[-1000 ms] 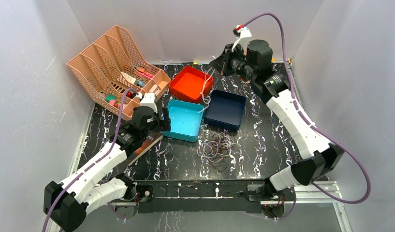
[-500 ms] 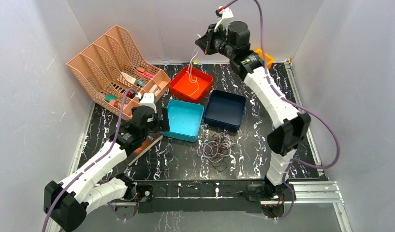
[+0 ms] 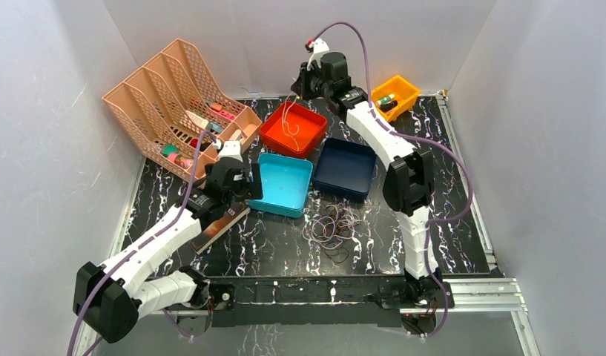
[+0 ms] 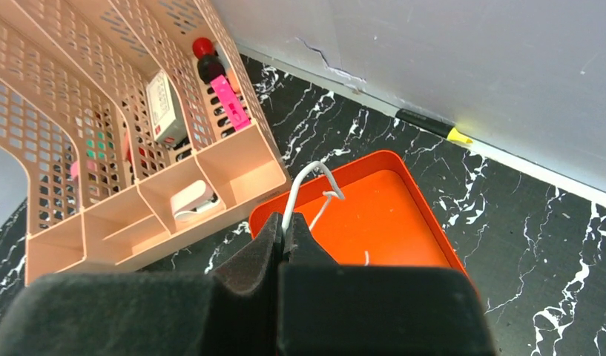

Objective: Untangle the cables

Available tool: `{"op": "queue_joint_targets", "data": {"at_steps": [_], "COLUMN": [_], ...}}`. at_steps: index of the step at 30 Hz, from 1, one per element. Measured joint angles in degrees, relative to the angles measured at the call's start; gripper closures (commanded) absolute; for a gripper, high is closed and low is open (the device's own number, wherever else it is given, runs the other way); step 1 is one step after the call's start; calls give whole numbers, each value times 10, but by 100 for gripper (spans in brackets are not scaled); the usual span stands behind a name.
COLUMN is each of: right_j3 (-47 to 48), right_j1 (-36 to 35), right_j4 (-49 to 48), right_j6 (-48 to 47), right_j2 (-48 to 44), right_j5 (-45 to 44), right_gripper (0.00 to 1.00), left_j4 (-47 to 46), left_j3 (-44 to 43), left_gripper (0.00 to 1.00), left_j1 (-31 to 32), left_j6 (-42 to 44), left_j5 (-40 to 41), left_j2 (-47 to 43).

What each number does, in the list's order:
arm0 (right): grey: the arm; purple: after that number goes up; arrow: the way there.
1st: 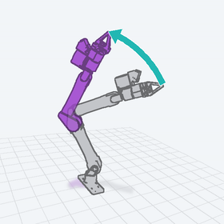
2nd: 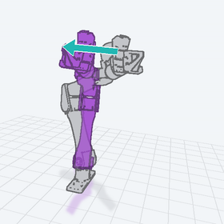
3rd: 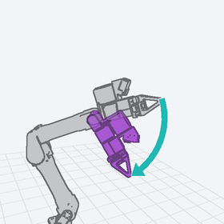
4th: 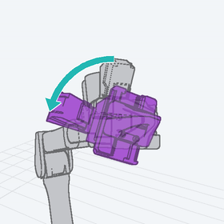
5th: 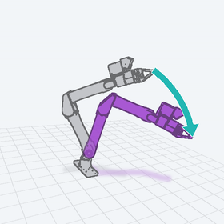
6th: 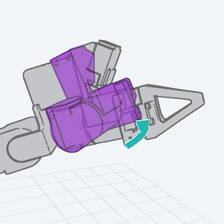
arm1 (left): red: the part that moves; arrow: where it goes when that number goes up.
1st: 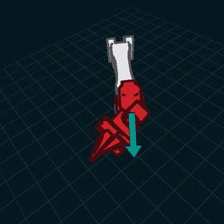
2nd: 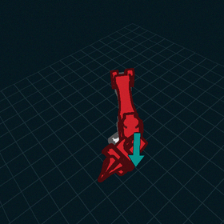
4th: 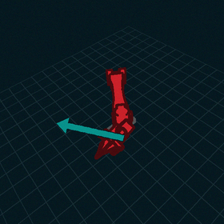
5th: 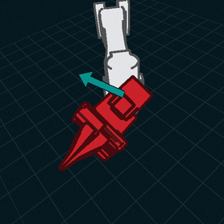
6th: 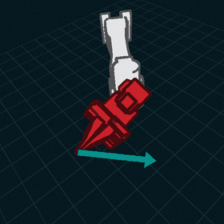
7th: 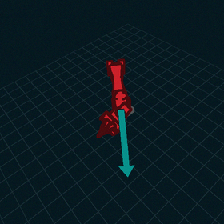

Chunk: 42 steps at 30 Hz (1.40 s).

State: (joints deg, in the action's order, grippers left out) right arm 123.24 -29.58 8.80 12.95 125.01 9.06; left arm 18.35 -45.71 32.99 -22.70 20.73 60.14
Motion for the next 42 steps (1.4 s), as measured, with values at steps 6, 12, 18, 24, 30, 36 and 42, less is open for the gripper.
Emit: {"op": "queue_joint_targets", "data": {"at_steps": [6,12,18,24,30,36,42], "right_j3": [1,1,1,2,11,11,6], "right_j1": [3,4,4,4,4,4,7], "right_j4": [0,-2,3,17,21,18,18], "right_j6": [-9,-14,-18,-26,-37,-54,-77], "right_j2": [30,64,120,159,168,168,151], "right_j5": [-1,-2,-6,-8,-10,-27,-53], "right_gripper": [98,98,95,79,61,45,37], "left_j4": [9,24,47,65,66,55,44], "left_j3": [-15,-31,-51,-54,-54,-53,-46], "left_gripper": [2,2,2,2,2,2,2], "left_j1": [0,0,0,0,0,0,0], "left_j6": [-27,-44,-43,-41,-42,-27,1], "left_j5": [10,9,9,14,24,16,-6], "left_j2": [12,16,43,49,49,39,27]}}
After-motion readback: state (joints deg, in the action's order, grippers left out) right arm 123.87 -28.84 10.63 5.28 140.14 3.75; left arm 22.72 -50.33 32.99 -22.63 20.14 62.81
